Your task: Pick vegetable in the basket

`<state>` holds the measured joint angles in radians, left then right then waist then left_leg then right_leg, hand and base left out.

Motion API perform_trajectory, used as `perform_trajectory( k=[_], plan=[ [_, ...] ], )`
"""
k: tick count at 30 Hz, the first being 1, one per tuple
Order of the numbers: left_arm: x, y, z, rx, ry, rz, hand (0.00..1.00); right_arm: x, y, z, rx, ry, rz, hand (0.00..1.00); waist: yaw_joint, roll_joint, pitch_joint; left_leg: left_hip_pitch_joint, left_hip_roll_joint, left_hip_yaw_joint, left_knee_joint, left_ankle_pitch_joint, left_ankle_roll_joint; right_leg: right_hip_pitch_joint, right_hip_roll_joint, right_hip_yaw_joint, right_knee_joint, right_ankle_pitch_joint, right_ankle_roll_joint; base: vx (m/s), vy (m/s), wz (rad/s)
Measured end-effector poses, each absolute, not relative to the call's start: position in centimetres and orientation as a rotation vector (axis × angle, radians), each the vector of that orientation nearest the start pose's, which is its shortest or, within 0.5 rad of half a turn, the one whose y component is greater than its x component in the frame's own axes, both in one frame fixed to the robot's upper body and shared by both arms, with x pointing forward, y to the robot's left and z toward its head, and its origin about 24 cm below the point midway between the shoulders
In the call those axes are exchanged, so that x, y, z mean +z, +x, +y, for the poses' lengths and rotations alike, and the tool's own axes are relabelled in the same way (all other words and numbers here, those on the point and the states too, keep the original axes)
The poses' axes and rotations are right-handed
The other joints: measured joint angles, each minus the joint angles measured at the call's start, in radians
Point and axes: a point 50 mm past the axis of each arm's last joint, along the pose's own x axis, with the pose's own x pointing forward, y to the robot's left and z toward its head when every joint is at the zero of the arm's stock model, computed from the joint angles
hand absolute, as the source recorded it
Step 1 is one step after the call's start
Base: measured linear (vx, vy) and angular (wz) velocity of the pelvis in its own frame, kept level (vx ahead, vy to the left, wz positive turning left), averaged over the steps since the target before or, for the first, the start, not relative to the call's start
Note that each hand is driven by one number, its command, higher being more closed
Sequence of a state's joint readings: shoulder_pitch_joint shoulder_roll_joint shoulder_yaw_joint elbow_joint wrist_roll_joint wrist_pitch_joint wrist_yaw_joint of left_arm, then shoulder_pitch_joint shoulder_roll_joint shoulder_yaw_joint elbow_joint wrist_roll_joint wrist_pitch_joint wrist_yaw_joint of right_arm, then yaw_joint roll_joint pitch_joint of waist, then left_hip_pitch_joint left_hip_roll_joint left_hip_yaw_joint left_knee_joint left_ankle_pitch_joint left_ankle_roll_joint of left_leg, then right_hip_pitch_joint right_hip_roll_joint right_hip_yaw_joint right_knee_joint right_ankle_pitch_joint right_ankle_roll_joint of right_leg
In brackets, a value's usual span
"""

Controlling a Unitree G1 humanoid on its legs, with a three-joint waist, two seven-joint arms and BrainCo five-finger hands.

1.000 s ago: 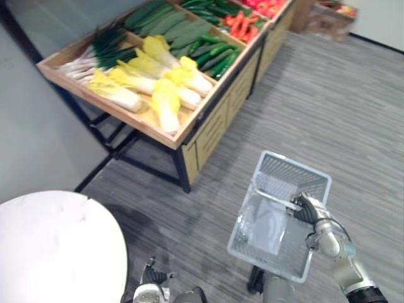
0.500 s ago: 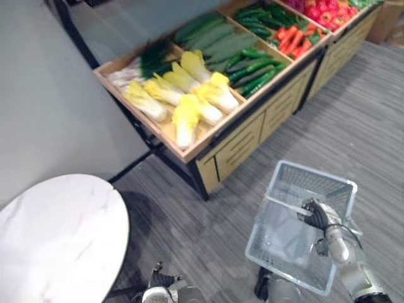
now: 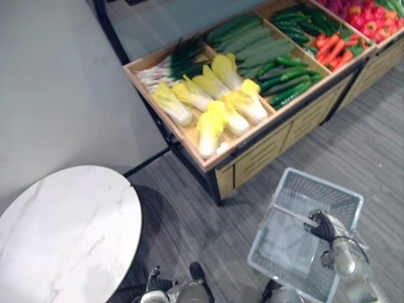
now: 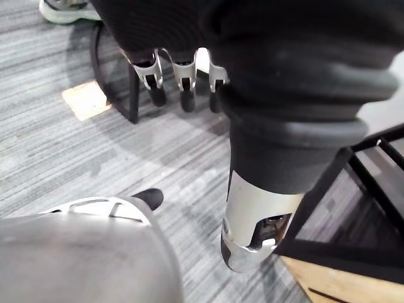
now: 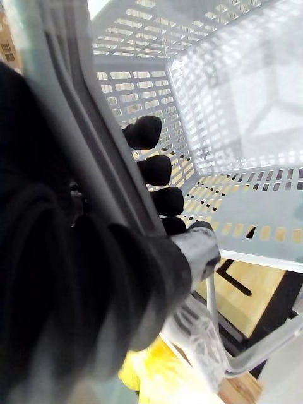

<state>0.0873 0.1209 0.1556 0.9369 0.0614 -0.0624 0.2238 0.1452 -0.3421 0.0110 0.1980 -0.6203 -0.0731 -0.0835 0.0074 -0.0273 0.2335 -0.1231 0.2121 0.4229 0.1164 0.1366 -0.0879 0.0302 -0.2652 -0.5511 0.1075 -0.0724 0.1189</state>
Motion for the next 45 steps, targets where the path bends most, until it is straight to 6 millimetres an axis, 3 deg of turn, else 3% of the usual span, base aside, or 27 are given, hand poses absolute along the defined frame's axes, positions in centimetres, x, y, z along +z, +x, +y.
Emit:
perform_trajectory(
  k=[2, 7, 9, 11, 13, 15, 18, 19, 20, 21, 22, 23, 25, 31, 37, 38, 45],
  plan=[
    [-14.3, 10.8, 23.3, 0.405, 0.206, 0.969, 0.00, -1.2, 21.4, -22.7, 0.035, -0.948, 0.225, 1.00, 0.000, -0.006, 0.002, -0.001, 0.002, 0.001, 0.084, -0.073, 0.004, 0.046, -0.004, 0.007, -0.044, 0.022, 0.034, 0.14, 0.108, -0.09],
    [-14.6, 10.0, 23.0, 0.391, 0.212, 0.990, 0.00, -1.3, 21.5, -22.2, 0.057, -0.949, 0.218, 1.00, 0.010, 0.010, -0.014, -0.013, 0.013, 0.004, 0.108, -0.196, -0.001, 0.005, 0.001, 0.057, -0.047, 0.034, 0.051, 0.11, 0.108, -0.30],
    [-14.5, 10.4, 23.1, 0.390, 0.218, 0.978, 0.00, -1.7, 21.2, -21.6, 0.069, -0.930, 0.229, 1.00, 0.016, -0.010, -0.012, -0.003, -0.016, 0.040, 0.076, -0.229, 0.003, -0.050, -0.039, 0.091, 0.016, 0.033, 0.066, 0.13, 0.178, -0.48],
    [-14.4, 10.5, 23.2, 0.390, 0.222, 0.977, 0.00, -1.4, 21.9, -21.3, 0.067, -0.928, 0.210, 1.00, 0.024, -0.021, -0.010, 0.033, -0.032, 0.084, 0.051, -0.241, 0.005, -0.145, -0.087, 0.135, 0.195, 0.036, 0.061, 0.07, 0.182, -0.46],
    [-14.1, 10.6, 24.0, 0.406, 0.243, 0.966, 0.00, -1.3, 22.4, -20.5, 0.082, -0.915, 0.193, 1.00, 0.023, -0.047, -0.014, 0.081, -0.042, 0.106, 0.029, -0.241, 0.011, -0.261, -0.145, 0.171, 0.440, 0.087, -0.002, 0.08, 0.187, -0.24],
    [-13.9, 10.6, 24.6, 0.413, 0.258, 0.955, 0.00, -1.6, 22.5, -19.4, 0.118, -0.900, 0.185, 1.00, 0.024, -0.051, -0.013, 0.096, -0.019, 0.115, 0.025, -0.240, 0.014, -0.302, -0.149, 0.172, 0.503, 0.095, 0.005, 0.11, 0.021, -0.11],
    [-13.5, 11.4, 25.3, 0.422, 0.276, 0.930, 0.00, -1.7, 22.9, -18.1, 0.148, -0.873, 0.169, 1.00, 0.023, -0.052, -0.012, 0.105, 0.032, 0.112, 0.022, -0.236, 0.007, -0.323, -0.069, 0.136, 0.370, 0.042, -0.005, 0.12, -0.154, -0.09],
    [-13.4, 11.8, 25.2, 0.419, 0.274, 0.923, 0.00, -1.6, 23.0, -18.2, 0.146, -0.873, 0.163, 1.00, 0.021, -0.058, -0.014, 0.105, 0.028, 0.111, 0.016, -0.230, -0.004, -0.315, -0.035, 0.154, 0.210, 0.059, 0.005, 0.14, -0.297, 0.20],
    [-13.2, 12.3, 25.3, 0.419, 0.276, 0.909, 0.00, -1.6, 22.9, -18.3, 0.140, -0.870, 0.165, 1.00, 0.016, -0.093, -0.013, 0.111, 0.001, 0.103, 0.008, -0.221, -0.018, -0.288, -0.023, 0.185, 0.077, 0.169, -0.015, 0.12, -0.257, 0.43],
    [-13.1, 12.6, 25.3, 0.419, 0.276, 0.903, 0.00, -1.8, 22.8, -18.6, 0.136, -0.871, 0.175, 1.00, 0.009, -0.097, -0.010, 0.113, -0.009, 0.086, 0.001, -0.217, -0.030, -0.268, -0.030, 0.174, 0.062, 0.147, -0.023, 0.15, -0.283, 0.36],
    [-13.3, 13.1, 24.1, 0.399, 0.244, 0.894, 0.00, -1.6, 23.2, -19.2, 0.119, -0.887, 0.186, 1.00, 0.012, -0.052, 0.006, 0.124, 0.018, 0.087, -0.027, -0.184, -0.057, -0.265, 0.000, 0.160, 0.059, 0.151, -0.032, 0.10, -0.186, 0.25],
    [-13.5, 13.1, 23.3, 0.390, 0.224, 0.896, 0.00, -1.5, 23.3, -19.5, 0.110, -0.890, 0.189, 1.00, 0.009, -0.028, 0.006, 0.128, 0.028, 0.087, -0.054, -0.156, -0.070, -0.256, 0.021, 0.143, 0.045, 0.143, -0.043, 0.10, -0.223, 0.03],
    [-13.7, 12.9, 22.8, 0.385, 0.210, 0.909, 0.00, -1.5, 23.2, -19.7, 0.098, -0.888, 0.196, 1.00, 0.008, -0.009, 0.000, 0.128, 0.044, 0.086, -0.085, -0.122, -0.075, -0.237, 0.048, 0.124, 0.010, 0.143, -0.044, 0.02, -0.154, 0.17],
    [-13.8, 12.4, 22.9, 0.387, 0.212, 0.921, 0.00, -1.9, 22.2, -21.7, 0.046, -0.883, 0.247, 1.00, 0.010, -0.010, -0.001, 0.141, 0.060, 0.062, -0.117, -0.098, -0.086, -0.142, 0.096, 0.055, -0.109, 0.170, -0.044, -0.02, -0.060, 0.29],
    [-13.9, 12.1, 23.1, 0.389, 0.216, 0.926, 0.00, -2.3, 21.8, -21.4, 0.053, -0.869, 0.260, 1.00, 0.019, -0.008, -0.001, 0.122, 0.043, 0.060, -0.119, -0.098, -0.086, -0.121, 0.101, 0.050, -0.204, 0.226, -0.043, -0.07, 0.009, 0.03],
    [-13.9, 12.1, 23.0, 0.378, 0.211, 0.928, 0.00, -2.9, 20.7, -21.7, 0.056, -0.860, 0.290, 1.00, 0.021, 0.044, -0.017, 0.144, 0.042, 0.049, -0.126, -0.112, -0.092, -0.091, 0.103, 0.042, -0.214, 0.238, -0.041, -0.03, -0.004, 0.00],
    [-13.9, 12.1, 23.0, 0.376, 0.208, 0.929, 0.00, -2.9, 20.6, -22.0, 0.043, -0.856, 0.297, 1.00, 0.021, 0.044, -0.017, 0.150, 0.042, 0.053, -0.129, -0.113, -0.092, -0.090, 0.104, 0.045, -0.214, 0.238, -0.041, 0.00, 0.000, 0.00]
  ],
)
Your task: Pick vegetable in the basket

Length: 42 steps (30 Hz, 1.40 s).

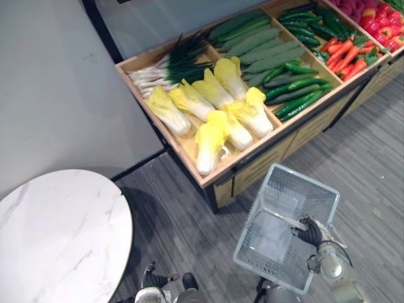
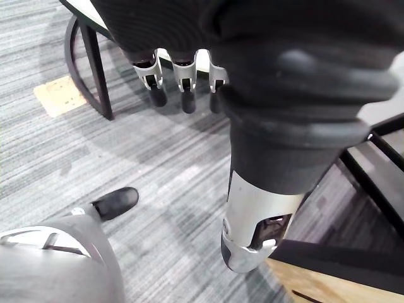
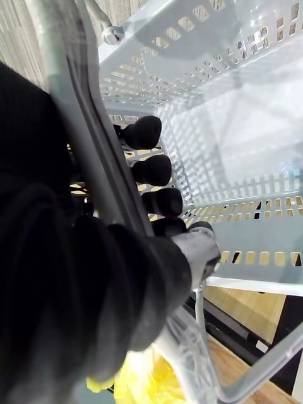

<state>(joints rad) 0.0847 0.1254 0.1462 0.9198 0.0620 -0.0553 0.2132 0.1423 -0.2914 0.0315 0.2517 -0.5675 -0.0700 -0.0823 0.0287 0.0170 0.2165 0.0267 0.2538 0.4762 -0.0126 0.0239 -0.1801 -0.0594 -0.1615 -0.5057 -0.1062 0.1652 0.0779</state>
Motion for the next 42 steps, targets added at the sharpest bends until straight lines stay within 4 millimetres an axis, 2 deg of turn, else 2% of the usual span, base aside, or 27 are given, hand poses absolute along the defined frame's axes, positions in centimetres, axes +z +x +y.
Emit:
perform_trajectory(
  k=[3, 9, 13, 16, 17, 18, 19, 20, 21, 22, 24, 25, 26, 27, 28, 30, 32, 33, 35, 36, 37, 39, 40, 41, 42],
  plan=[
    [-14.0, 12.0, 23.1, 0.375, 0.204, 0.933, 0.00, -3.0, 20.2, -23.0, -0.007, -0.833, 0.323, 1.00, 0.000, 0.000, 0.000, 0.021, -0.001, 0.002, -0.005, 0.000, 0.000, 0.018, 0.001, 0.001, 0.000, 0.000, 0.000, 0.00, 0.000, 0.00],
    [-14.0, 11.9, 23.1, 0.356, 0.185, 0.936, 0.00, -3.7, 18.6, -26.9, -0.183, -0.773, 0.428, 1.00, -0.002, -0.003, -0.009, 0.050, -0.012, -0.003, -0.025, 0.000, 0.000, 0.047, -0.004, 0.000, 0.000, -0.002, 0.003, -0.02, 0.029, 0.01],
    [-14.1, 11.7, 23.1, 0.353, 0.183, 0.942, 0.00, -4.1, 17.7, -28.0, -0.256, -0.770, 0.472, 1.00, -0.013, -0.006, -0.011, 0.046, -0.014, -0.014, -0.029, 0.002, 0.002, 0.044, -0.007, -0.005, 0.011, -0.009, 0.006, -0.02, 0.018, 0.06],
    [-14.1, 11.2, 23.4, 0.365, 0.190, 0.953, 0.00, -4.2, 17.5, -28.2, -0.301, -0.761, 0.479, 1.00, -0.027, -0.007, -0.011, 0.035, 0.003, -0.010, 0.011, -0.022, 0.001, 0.001, -0.024, 0.008, 0.120, -0.078, 0.008, 0.00, 0.012, -0.05],
    [-14.2, 11.0, 23.6, 0.376, 0.197, 0.959, 0.00, -4.4, 17.3, -28.2, -0.312, -0.753, 0.482, 1.00, -0.027, -0.009, -0.011, 0.018, 0.024, -0.009, 0.076, -0.064, 0.007, -0.020, -0.031, 0.020, 0.181, -0.120, 0.003, 0.03, -0.037, -0.16],
    [-14.3, 10.7, 23.6, 0.382, 0.199, 0.972, 0.00, -4.5, 17.2, -28.2, -0.312, -0.752, 0.487, 1.00, -0.028, -0.006, -0.010, 0.006, 0.052, -0.009, 0.149, -0.112, 0.018, -0.029, -0.034, 0.029, 0.242, -0.157, 0.007, 0.03, -0.055, -0.18],
    [-14.4, 10.4, 23.5, 0.383, 0.197, 0.983, 0.00, -4.5, 17.0, -28.2, -0.312, -0.754, 0.494, 1.00, -0.028, -0.003, -0.012, 0.005, 0.068, -0.008, 0.177, -0.133, 0.034, -0.030, -0.032, 0.032, 0.269, -0.176, 0.006, 0.06, -0.102, -0.12],
    [-14.7, 9.7, 23.4, 0.384, 0.195, 1.005, 0.00, -4.7, 16.6, -28.3, -0.314, -0.755, 0.506, 1.00, -0.028, 0.005, -0.018, 0.010, 0.095, -0.005, 0.218, -0.152, 0.052, -0.043, -0.031, 0.057, 0.358, -0.223, 0.001, 0.09, -0.096, 0.06],
    [-14.7, 9.4, 23.6, 0.388, 0.199, 1.016, 0.00, -4.8, 16.1, -28.4, -0.315, -0.759, 0.516, 1.00, -0.029, -0.016, -0.019, -0.007, 0.103, -0.012, 0.326, -0.154, 0.080, -0.056, -0.048, 0.087, 0.423, -0.297, 0.000, 0.09, -0.146, -0.02],
    [-14.8, 9.5, 23.4, 0.385, 0.193, 1.021, 0.00, -4.9, 15.8, -28.6, -0.321, -0.764, 0.532, 1.00, -0.024, -0.028, -0.017, -0.047, 0.129, -0.016, 0.455, -0.119, 0.150, -0.050, -0.053, 0.096, 0.439, -0.317, -0.006, 0.07, -0.138, -0.11],
    [-14.8, 9.4, 23.3, 0.404, 0.171, 1.019, 0.00, -4.7, 15.7, -28.9, -0.331, -0.771, 0.524, 1.00, -0.020, -0.026, -0.018, -0.077, 0.144, -0.040, 0.541, -0.040, 0.213, -0.015, -0.048, 0.109, 0.412, -0.317, -0.008, 0.09, -0.188, -0.22],
    [-14.8, 9.2, 23.4, 0.407, 0.172, 1.017, 0.00, -4.4, 15.6, -29.1, -0.346, -0.773, 0.519, 1.00, -0.023, -0.033, -0.012, -0.109, 0.154, -0.059, 0.591, 0.029, 0.208, 0.011, -0.048, 0.121, 0.384, -0.318, -0.011, 0.12, -0.150, -0.12],
    [-14.7, 9.3, 23.4, 0.407, 0.170, 1.014, 0.00, -4.3, 15.6, -29.3, -0.356, -0.771, 0.517, 1.00, -0.024, -0.032, -0.012, -0.116, 0.154, -0.060, 0.603, 0.009, 0.185, 0.016, -0.050, 0.132, 0.375, -0.320, -0.014, 0.11, -0.092, -0.20],
    [-14.7, 9.3, 23.3, 0.406, 0.167, 1.013, 0.00, -4.1, 15.5, -29.6, -0.375, -0.772, 0.518, 1.00, -0.025, -0.029, -0.013, -0.128, 0.141, -0.052, 0.599, -0.045, 0.149, 0.020, -0.055, 0.144, 0.361, -0.320, -0.015, 0.10, -0.063, -0.27],
    [-14.7, 9.3, 23.4, 0.407, 0.167, 1.012, 0.00, -4.1, 15.4, -29.9, -0.387, -0.772, 0.524, 1.00, -0.027, -0.028, -0.013, -0.140, 0.115, -0.050, 0.553, -0.071, 0.125, 0.028, -0.054, 0.149, 0.338, -0.316, -0.020, 0.09, -0.054, -0.24],
    [-14.7, 9.3, 23.3, 0.408, 0.167, 1.012, 0.00, -4.1, 15.2, -30.1, -0.398, -0.771, 0.535, 1.00, -0.028, -0.027, -0.013, -0.147, 0.084, -0.053, 0.423, -0.080, 0.101, 0.037, -0.049, 0.151, 0.315, -0.308, -0.029, 0.11, 0.004, -0.14],
    [-14.8, 9.2, 22.9, 0.405, 0.157, 1.015, 0.00, -4.1, 15.1, -30.5, -0.423, -0.772, 0.540, 1.00, -0.028, -0.024, -0.015, -0.145, 0.051, -0.088, 0.189, -0.050, 0.069, 0.048, -0.041, 0.153, 0.306, -0.308, -0.028, 0.15, 0.087, -0.20],
    [-14.9, 9.2, 22.8, 0.406, 0.155, 1.015, 0.00, -4.0, 15.2, -30.5, -0.426, -0.773, 0.536, 1.00, -0.028, -0.023, -0.015, -0.147, 0.044, -0.099, 0.150, -0.038, 0.067, 0.051, -0.040, 0.158, 0.302, -0.305, -0.023, 0.20, 0.184, -0.31],
    [-15.0, 9.0, 22.6, 0.408, 0.150, 1.024, 0.00, -4.2, 15.3, -30.4, -0.421, -0.775, 0.538, 1.00, -0.028, -0.014, -0.020, -0.146, 0.028, -0.130, 0.076, -0.020, 0.065, 0.087, -0.032, 0.183, 0.267, -0.294, 0.024, 0.28, 0.288, -0.41],
    [-15.1, 8.7, 22.2, 0.407, 0.141, 1.031, 0.00, -4.3, 15.2, -30.5, -0.420, -0.780, 0.546, 1.00, -0.028, 0.005, -0.031, -0.145, 0.028, -0.143, 0.068, -0.002, 0.068, 0.104, -0.024, 0.196, 0.253, -0.296, 0.052, 0.28, 0.291, -0.43],
    [-15.2, 8.7, 22.1, 0.408, 0.139, 1.034, 0.00, -4.5, 15.1, -30.4, -0.416, -0.776, 0.554, 1.00, -0.025, 0.003, -0.032, -0.140, 0.022, -0.152, 0.084, 0.043, 0.065, 0.118, -0.030, 0.214, 0.243, -0.292, 0.068, 0.31, 0.310, -0.34],
    [-14.7, 9.1, 23.3, 0.431, 0.176, 1.009, 0.00, -5.3, 15.1, -29.2, -0.375, -0.759, 0.566, 1.00, -0.027, -0.050, -0.051, -0.148, -0.037, -0.127, 0.158, -0.032, 0.078, 0.154, -0.087, 0.227, 0.176, -0.270, 0.106, 0.31, 0.264, -0.15],
    [-14.5, 9.3, 23.7, 0.436, 0.185, 1.000, 0.00, -5.2, 15.2, -29.1, -0.369, -0.758, 0.563, 1.00, -0.025, -0.062, -0.053, -0.164, -0.047, -0.122, 0.192, -0.046, 0.085, 0.156, -0.102, 0.230, 0.164, -0.263, 0.115, 0.29, 0.210, -0.08],
    [-14.4, 9.6, 23.8, 0.437, 0.192, 0.992, 0.00, -5.2, 15.3, -29.2, -0.371, -0.757, 0.557, 1.00, -0.025, -0.075, -0.059, -0.189, -0.062, -0.111, 0.258, -0.090, 0.098, 0.157, -0.129, 0.240, 0.151, -0.249, 0.137, 0.29, 0.214, -0.09],
    [-14.4, 9.6, 24.0, 0.440, 0.197, 0.991, 0.00, -5.1, 15.4, -29.2, -0.378, -0.757, 0.556, 1.00, -0.026, -0.077, -0.060, -0.193, -0.077, -0.101, 0.290, -0.120, 0.106, 0.156, -0.152, 0.246, 0.161, -0.234, 0.149, 0.28, 0.220, -0.07]
  ],
)
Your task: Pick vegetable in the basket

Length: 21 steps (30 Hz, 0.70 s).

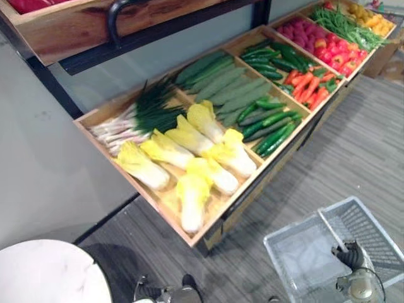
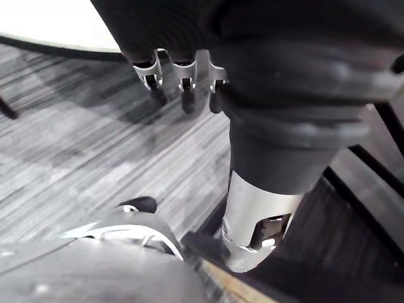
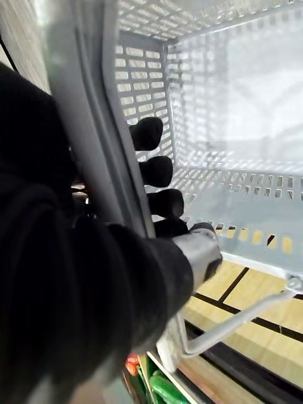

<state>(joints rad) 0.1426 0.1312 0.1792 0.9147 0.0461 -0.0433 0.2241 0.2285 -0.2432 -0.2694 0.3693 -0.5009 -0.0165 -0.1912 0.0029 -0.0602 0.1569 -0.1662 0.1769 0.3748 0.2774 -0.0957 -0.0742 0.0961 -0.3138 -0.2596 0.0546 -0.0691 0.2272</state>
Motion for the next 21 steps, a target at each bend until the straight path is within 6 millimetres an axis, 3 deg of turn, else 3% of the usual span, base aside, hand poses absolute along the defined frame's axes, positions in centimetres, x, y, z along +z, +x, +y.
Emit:
perform_trajectory(
  k=[2, 4, 6, 8, 9, 10, 12, 13, 14, 15, 17, 19, 21],
  plan=[
    [-14.5, 9.6, 23.4, 0.427, 0.197, 0.999, 0.00, -5.2, 15.6, -29.3, -0.381, -0.751, 0.560, 1.00, 0.001, 0.001, 0.005, 0.035, -0.009, 0.024, 0.004, -0.044, 0.005, -0.038, -0.021, 0.032, 0.106, 0.017, 0.004, 0.26, 0.233, -0.22],
    [-14.6, 9.5, 23.3, 0.417, 0.206, 1.002, 0.00, -5.3, 16.0, -29.0, -0.379, -0.739, 0.560, 1.00, 0.006, 0.014, 0.000, 0.067, -0.001, 0.050, -0.010, -0.057, 0.006, -0.120, -0.027, 0.055, 0.260, 0.040, -0.028, 0.18, 0.233, -0.43],
    [-14.5, 9.5, 23.4, 0.413, 0.220, 1.000, 0.00, -5.5, 16.7, -28.9, -0.376, -0.732, 0.557, 1.00, 0.006, 0.011, 0.004, 0.146, 0.004, 0.089, -0.091, -0.055, 0.010, -0.238, -0.050, 0.045, 0.461, 0.153, -0.061, 0.18, 0.263, -0.57],
    [-14.5, 9.7, 23.4, 0.413, 0.223, 0.993, 0.00, -5.8, 16.9, -28.7, -0.390, -0.723, 0.560, 1.00, 0.002, 0.020, 0.013, 0.189, 0.008, 0.108, -0.122, -0.054, 0.011, -0.269, -0.060, 0.026, 0.527, 0.129, -0.059, 0.14, 0.142, -0.23],
    [-14.2, 10.3, 23.6, 0.417, 0.238, 0.976, 0.00, -6.0, 16.9, -28.6, -0.393, -0.717, 0.567, 1.00, -0.005, 0.019, 0.015, 0.212, 0.012, 0.108, -0.137, -0.053, 0.011, -0.271, -0.060, -0.035, 0.538, 0.062, -0.058, 0.14, 0.021, 0.03],
    [-13.8, 11.2, 23.8, 0.423, 0.245, 0.941, 0.00, -6.3, 16.7, -28.6, -0.394, -0.716, 0.577, 1.00, -0.005, 0.022, 0.018, 0.225, 0.020, 0.107, -0.143, -0.053, 0.011, -0.272, -0.047, -0.093, 0.506, 0.008, -0.077, 0.14, -0.024, 0.07],
    [-13.2, 12.3, 24.0, 0.432, 0.249, 0.887, 0.00, -6.6, 16.9, -28.6, -0.408, -0.702, 0.587, 1.00, -0.006, 0.029, 0.023, 0.227, 0.032, 0.107, -0.141, -0.051, 0.006, -0.274, -0.008, -0.134, 0.361, -0.001, -0.095, 0.14, -0.130, 0.07],
    [-12.9, 12.8, 24.1, 0.433, 0.251, 0.866, 0.00, -6.8, 16.8, -28.7, -0.425, -0.684, 0.606, 1.00, -0.006, 0.024, 0.023, 0.226, 0.028, 0.106, -0.139, -0.046, -0.002, -0.266, 0.012, -0.131, 0.205, 0.031, -0.087, 0.18, -0.240, 0.09],
    [-12.8, 13.0, 24.4, 0.437, 0.255, 0.858, 0.00, -7.1, 16.6, -28.8, -0.448, -0.659, 0.621, 1.00, -0.006, 0.004, 0.020, 0.226, 0.015, 0.106, -0.139, -0.042, -0.011, -0.264, 0.015, -0.113, 0.110, 0.130, -0.109, 0.15, -0.236, 0.15],
    [-12.6, 13.2, 24.6, 0.443, 0.257, 0.852, 0.00, -7.2, 16.4, -29.0, -0.471, -0.636, 0.629, 1.00, -0.007, -0.010, 0.023, 0.230, 0.004, 0.103, -0.139, -0.042, -0.022, -0.261, 0.015, -0.106, 0.085, 0.179, -0.119, 0.18, -0.251, 0.05],
    [-13.3, 12.9, 22.8, 0.447, 0.203, 0.880, 0.00, -6.9, 16.7, -30.5, -0.543, -0.631, 0.643, 1.00, -0.002, 0.067, 0.034, 0.248, 0.050, 0.102, -0.176, -0.016, -0.082, -0.231, 0.073, -0.118, 0.050, 0.159, -0.125, 0.17, -0.214, -0.01],
    [-13.8, 11.8, 22.9, 0.471, 0.196, 0.919, 0.00, -7.4, 15.9, -31.3, -0.579, -0.631, 0.702, 1.00, -0.003, 0.098, 0.034, 0.278, 0.067, 0.098, -0.209, 0.007, -0.094, -0.178, 0.109, -0.138, -0.006, 0.158, -0.127, 0.12, -0.170, 0.14],
    [-13.6, 11.4, 23.0, 0.481, 0.197, 0.910, 0.00, -8.0, 14.4, -31.8, -0.603, -0.623, 0.758, 1.00, -0.001, 0.098, 0.033, 0.291, 0.079, 0.078, -0.218, 0.020, -0.097, -0.125, 0.131, -0.163, -0.053, 0.160, -0.129, 0.08, -0.149, 0.26]
  ],
)
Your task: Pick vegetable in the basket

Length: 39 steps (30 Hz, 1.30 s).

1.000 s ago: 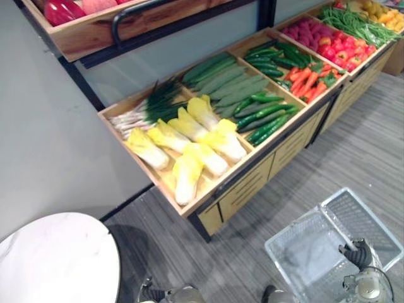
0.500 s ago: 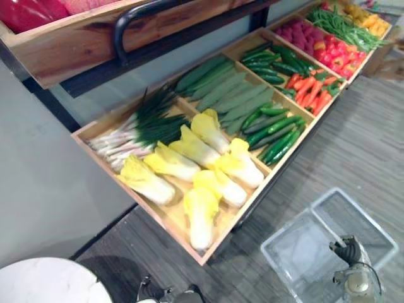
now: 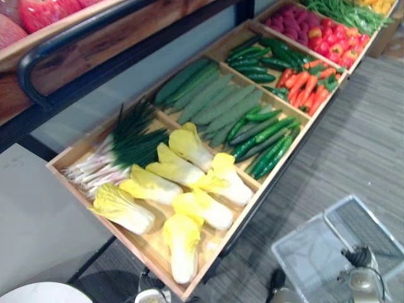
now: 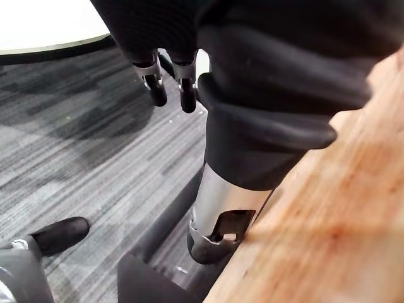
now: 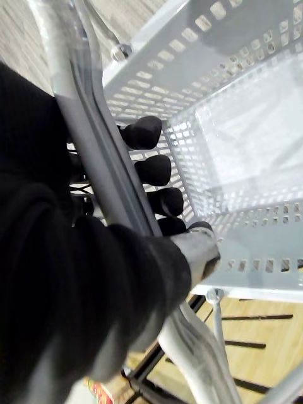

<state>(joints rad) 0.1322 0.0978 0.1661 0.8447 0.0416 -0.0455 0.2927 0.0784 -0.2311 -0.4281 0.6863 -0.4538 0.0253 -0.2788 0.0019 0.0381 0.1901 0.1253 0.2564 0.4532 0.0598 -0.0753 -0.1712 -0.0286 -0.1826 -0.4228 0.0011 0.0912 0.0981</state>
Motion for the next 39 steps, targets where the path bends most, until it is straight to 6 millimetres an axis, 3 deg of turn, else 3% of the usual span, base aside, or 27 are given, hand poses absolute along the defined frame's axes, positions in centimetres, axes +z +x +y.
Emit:
perform_trajectory(
  k=[6, 13, 17, 21, 30, 39],
  plan=[
    [-11.7, 11.4, 23.1, 0.571, 0.171, 0.784, 0.00, -8.2, 13.5, -32.0, -0.624, -0.624, 0.777, 1.00, 0.007, -0.030, -0.011, -0.043, -0.020, -0.004, -0.005, 0.001, -0.001, 0.001, 0.006, -0.015, -0.101, 0.062, 0.000, -0.01, -0.016, 0.07],
    [-6.4, 13.1, 22.5, 0.710, 0.137, 0.483, 0.00, -9.8, 10.1, -32.9, -0.713, -0.593, 0.901, 1.00, 0.032, -0.009, -0.024, -0.086, -0.029, -0.084, 0.013, 0.000, -0.001, 0.030, -0.015, -0.090, -0.105, 0.064, 0.005, -0.07, 0.009, 0.33],
    [-3.6, 14.0, 22.4, 0.712, 0.167, 0.338, 0.00, -9.9, 10.3, -32.7, -0.707, -0.584, 0.899, 1.00, 0.041, -0.009, -0.026, -0.099, -0.026, -0.086, 0.017, -0.007, 0.010, 0.033, -0.013, -0.099, -0.106, 0.062, 0.011, -0.12, -0.010, 0.11],
    [-2.2, 14.3, 22.3, 0.685, 0.173, 0.276, 0.00, -9.9, 10.3, -32.7, -0.706, -0.584, 0.896, 1.00, 0.045, -0.007, -0.027, -0.105, -0.026, -0.092, 0.020, -0.014, 0.019, 0.033, -0.015, -0.099, -0.106, 0.065, 0.016, -0.10, -0.018, 0.03],
    [2.0, 14.8, 21.9, 0.642, 0.196, 0.098, 0.00, -9.3, 11.5, -33.1, -0.708, -0.594, 0.866, 1.00, 0.032, 0.000, -0.033, -0.128, -0.017, -0.108, 0.051, -0.011, 0.011, 0.031, -0.009, -0.110, -0.102, 0.070, 0.010, 0.01, -0.023, 0.04],
    [3.1, 17.3, 18.7, 0.503, 0.145, 0.023, 0.00, -9.2, 13.5, -32.2, -0.616, -0.643, 0.835, 1.00, 0.021, -0.001, -0.042, -0.101, -0.008, -0.076, 0.050, -0.018, 0.003, 0.030, 0.002, -0.075, -0.099, 0.070, 0.010, 0.02, -0.013, -0.11]
  ],
)
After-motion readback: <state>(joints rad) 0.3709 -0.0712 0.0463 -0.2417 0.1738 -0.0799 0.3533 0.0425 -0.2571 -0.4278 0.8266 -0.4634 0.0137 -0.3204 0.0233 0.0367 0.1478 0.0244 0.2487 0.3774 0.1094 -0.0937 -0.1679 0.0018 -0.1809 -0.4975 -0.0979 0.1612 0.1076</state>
